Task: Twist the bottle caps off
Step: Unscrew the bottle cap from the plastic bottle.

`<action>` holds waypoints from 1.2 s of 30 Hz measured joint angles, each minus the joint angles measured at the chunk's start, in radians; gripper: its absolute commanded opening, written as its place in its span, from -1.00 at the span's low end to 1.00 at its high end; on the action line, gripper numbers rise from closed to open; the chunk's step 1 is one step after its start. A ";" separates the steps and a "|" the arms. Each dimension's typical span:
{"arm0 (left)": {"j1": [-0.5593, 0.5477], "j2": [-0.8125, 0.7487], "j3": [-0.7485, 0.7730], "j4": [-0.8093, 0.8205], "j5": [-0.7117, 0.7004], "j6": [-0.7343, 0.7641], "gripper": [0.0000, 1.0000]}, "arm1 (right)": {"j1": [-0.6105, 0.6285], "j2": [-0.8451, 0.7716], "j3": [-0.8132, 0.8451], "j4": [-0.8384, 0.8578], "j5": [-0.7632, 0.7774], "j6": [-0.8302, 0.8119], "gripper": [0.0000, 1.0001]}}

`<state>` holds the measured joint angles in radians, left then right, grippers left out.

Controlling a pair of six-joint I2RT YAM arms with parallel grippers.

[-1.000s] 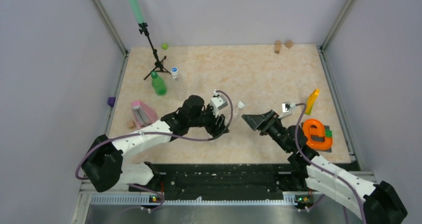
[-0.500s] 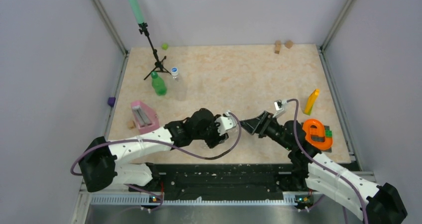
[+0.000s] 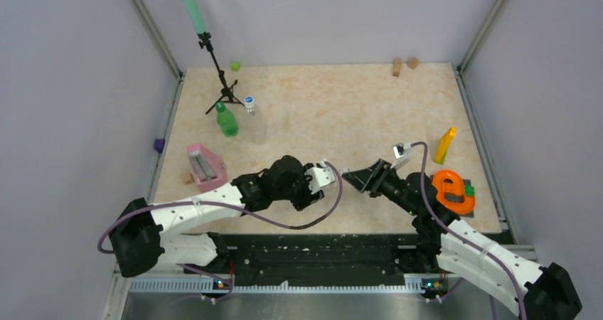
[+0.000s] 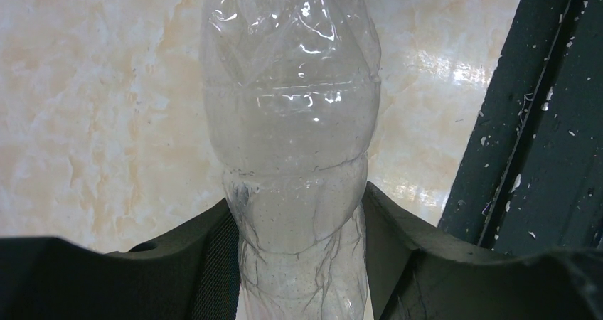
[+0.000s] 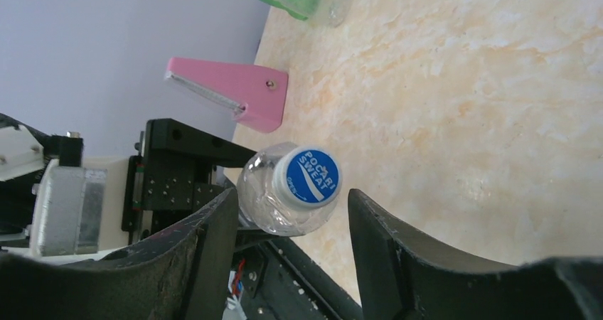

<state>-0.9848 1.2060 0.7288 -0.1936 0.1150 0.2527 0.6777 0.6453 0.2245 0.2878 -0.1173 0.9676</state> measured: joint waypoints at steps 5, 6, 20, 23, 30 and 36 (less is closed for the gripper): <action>-0.001 -0.001 -0.003 0.000 0.000 0.008 -1.00 | 0.000 -0.003 0.000 0.035 0.019 0.024 0.11; -0.001 -0.002 -0.003 0.000 -0.001 0.008 -1.00 | 0.000 -0.002 0.000 0.038 0.019 0.026 0.08; -0.002 -0.021 -0.003 -0.003 0.003 0.013 -1.00 | 0.000 0.070 0.000 0.097 0.032 0.051 -0.51; -0.002 -0.028 -0.003 -0.002 -0.006 0.009 -0.93 | 0.000 0.076 0.000 0.115 0.034 0.054 -0.63; -0.003 -0.031 -0.003 0.011 -0.008 -0.032 0.18 | -0.003 0.078 -0.001 0.141 0.031 0.052 -0.71; -0.006 -0.030 -0.005 0.042 -0.031 -0.101 0.68 | -0.009 0.085 -0.002 0.185 0.010 0.049 -0.71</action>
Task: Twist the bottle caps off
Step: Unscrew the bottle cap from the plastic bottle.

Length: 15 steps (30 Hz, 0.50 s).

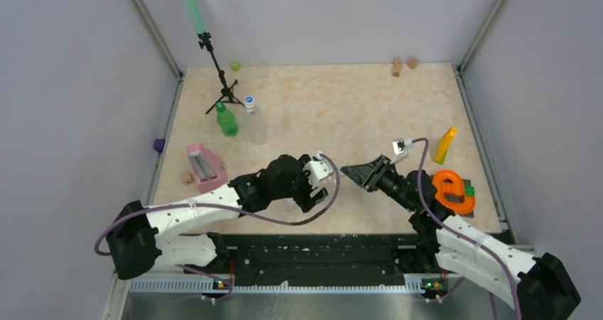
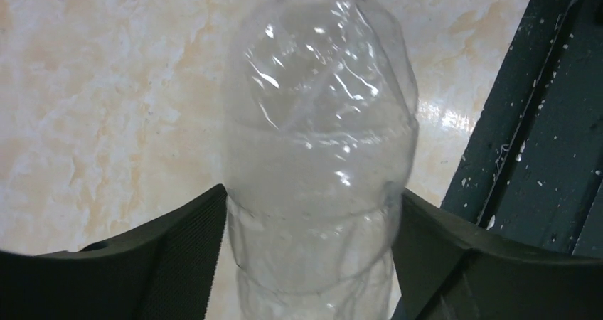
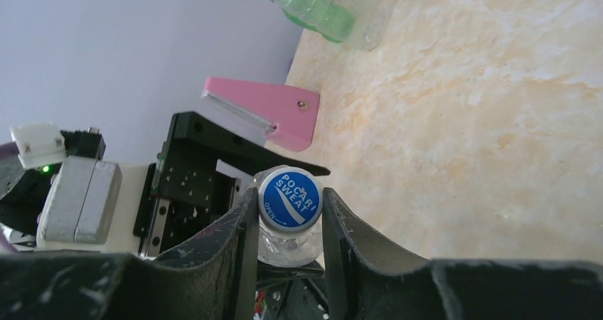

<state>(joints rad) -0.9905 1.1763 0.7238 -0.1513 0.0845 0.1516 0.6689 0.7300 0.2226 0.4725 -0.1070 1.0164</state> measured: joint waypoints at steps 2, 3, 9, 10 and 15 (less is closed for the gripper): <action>0.000 0.000 -0.002 0.031 -0.001 -0.019 0.76 | 0.001 0.000 0.000 0.013 -0.019 0.001 -0.71; 0.001 0.000 -0.004 0.046 -0.001 -0.027 0.79 | 0.001 0.000 0.000 0.018 -0.024 0.001 -0.71; 0.001 0.005 -0.013 0.108 -0.001 -0.059 0.75 | 0.001 0.010 0.000 0.032 -0.040 0.002 -0.71; 0.002 0.010 -0.013 0.109 -0.004 -0.063 0.75 | 0.001 0.010 -0.001 0.034 -0.041 0.001 -0.71; 0.009 0.029 -0.013 0.098 -0.007 -0.072 0.93 | 0.001 0.003 -0.022 0.034 -0.039 0.003 -0.71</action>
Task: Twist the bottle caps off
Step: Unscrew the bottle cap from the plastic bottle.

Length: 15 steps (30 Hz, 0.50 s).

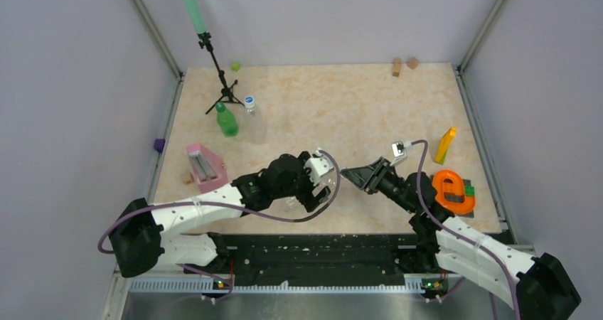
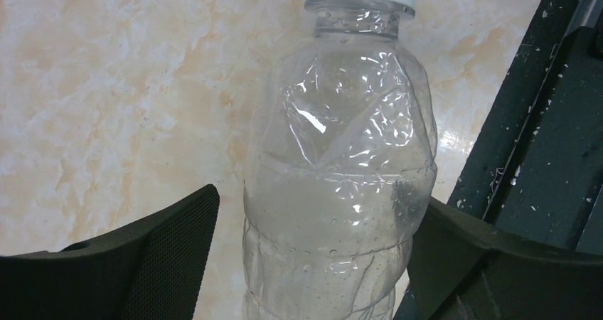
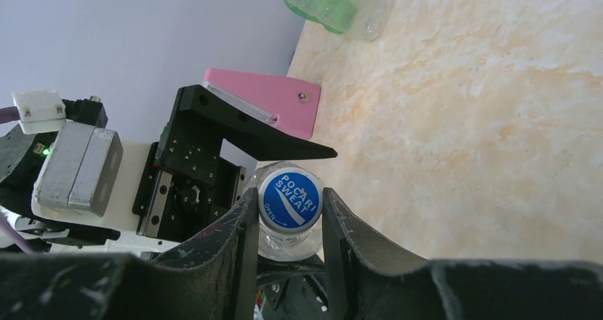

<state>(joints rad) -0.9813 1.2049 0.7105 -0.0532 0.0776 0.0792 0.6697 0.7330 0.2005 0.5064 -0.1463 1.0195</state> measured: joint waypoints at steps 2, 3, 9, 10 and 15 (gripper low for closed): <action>0.004 0.000 -0.001 -0.002 0.005 -0.001 0.96 | 0.000 -0.011 -0.008 0.001 0.002 0.003 -0.71; 0.005 -0.001 -0.003 0.000 0.009 -0.001 0.96 | 0.000 -0.018 -0.010 0.001 0.003 0.003 -0.71; 0.012 -0.009 -0.018 -0.001 0.026 -0.002 0.50 | 0.000 -0.044 -0.011 -0.006 0.010 0.002 -0.71; 0.012 -0.009 -0.018 -0.002 0.031 -0.002 0.32 | 0.000 -0.047 -0.011 -0.006 0.011 0.002 -0.71; 0.013 -0.009 -0.018 -0.007 0.058 -0.002 -0.15 | 0.000 -0.051 -0.011 -0.014 0.013 0.001 -0.71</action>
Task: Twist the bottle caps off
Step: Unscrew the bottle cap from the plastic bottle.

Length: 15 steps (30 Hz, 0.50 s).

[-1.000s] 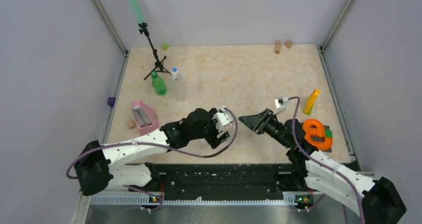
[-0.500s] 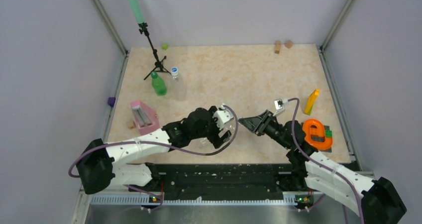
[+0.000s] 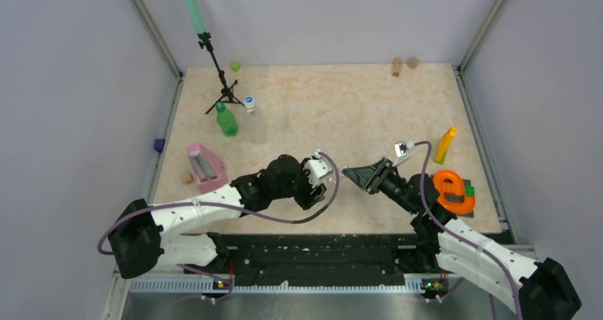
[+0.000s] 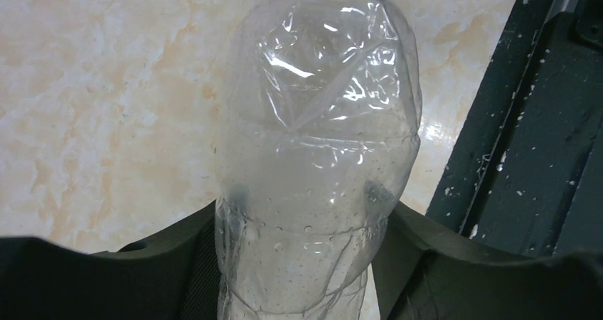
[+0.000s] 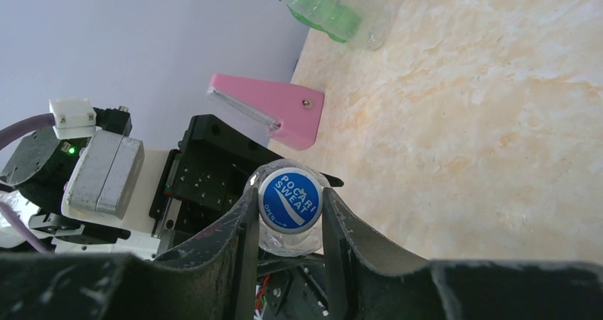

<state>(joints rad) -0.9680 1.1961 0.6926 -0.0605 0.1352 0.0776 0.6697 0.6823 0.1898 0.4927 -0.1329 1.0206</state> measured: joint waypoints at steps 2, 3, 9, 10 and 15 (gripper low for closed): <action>0.001 0.005 0.000 0.000 0.006 0.000 -0.53 | 0.000 0.000 0.000 -0.001 0.000 -0.001 -0.71; 0.001 0.007 0.000 0.000 0.008 -0.001 -0.73 | 0.000 0.000 0.000 -0.002 0.001 -0.003 -0.70; 0.003 0.034 0.009 -0.008 0.006 0.000 -1.00 | 0.000 0.000 0.000 -0.029 0.004 -0.008 -0.66; 0.003 0.040 0.014 -0.015 0.006 0.001 -1.00 | 0.000 0.000 0.000 -0.032 0.004 -0.011 -0.66; 0.003 0.053 0.027 -0.036 0.005 0.007 -1.00 | 0.000 0.001 0.000 -0.043 0.000 -0.026 -0.66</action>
<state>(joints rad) -0.9649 1.2495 0.7193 -0.0963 0.1406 0.0849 0.6697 0.6834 0.1894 0.4496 -0.1329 0.9947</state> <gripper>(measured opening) 0.623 0.321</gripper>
